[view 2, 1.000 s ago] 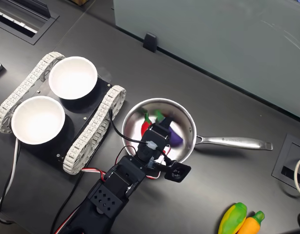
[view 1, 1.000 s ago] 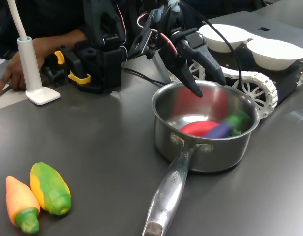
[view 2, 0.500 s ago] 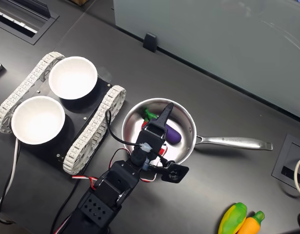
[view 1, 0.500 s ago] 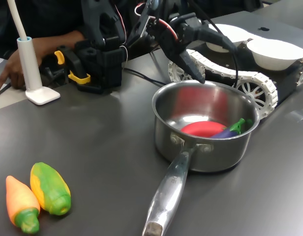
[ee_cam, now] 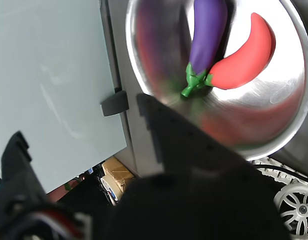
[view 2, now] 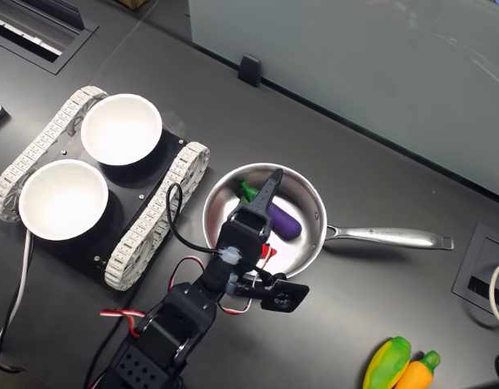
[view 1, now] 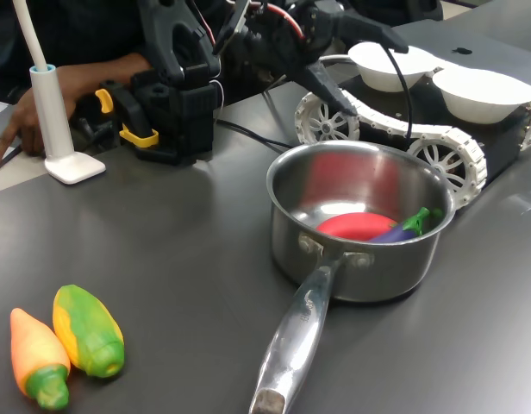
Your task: Pick up the brinjal and place them in the pan
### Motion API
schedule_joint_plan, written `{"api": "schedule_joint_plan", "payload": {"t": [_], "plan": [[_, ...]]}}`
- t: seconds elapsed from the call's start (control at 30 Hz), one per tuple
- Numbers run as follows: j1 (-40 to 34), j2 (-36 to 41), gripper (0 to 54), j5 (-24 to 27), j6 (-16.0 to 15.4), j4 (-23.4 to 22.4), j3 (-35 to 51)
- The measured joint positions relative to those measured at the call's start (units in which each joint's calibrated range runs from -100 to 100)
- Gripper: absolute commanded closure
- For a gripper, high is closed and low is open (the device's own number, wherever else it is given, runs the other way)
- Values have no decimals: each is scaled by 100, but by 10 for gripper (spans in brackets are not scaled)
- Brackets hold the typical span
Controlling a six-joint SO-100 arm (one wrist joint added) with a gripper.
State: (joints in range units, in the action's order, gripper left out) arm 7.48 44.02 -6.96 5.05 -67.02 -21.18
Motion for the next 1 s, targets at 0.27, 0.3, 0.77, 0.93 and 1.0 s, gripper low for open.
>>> {"api": "schedule_joint_plan", "payload": {"t": [0.27, 0.3, 0.77, 0.93, 1.0], "plan": [[-143, 589, 397, 39, 0, 0, 45], [-165, 640, 406, 39, 0, 0, 90], [-440, 1364, 527, 83, 0, -450, 181], [-561, 1599, 536, 171, 0, -756, 181], [-616, 1717, 536, 220, 0, -892, 181]]}}
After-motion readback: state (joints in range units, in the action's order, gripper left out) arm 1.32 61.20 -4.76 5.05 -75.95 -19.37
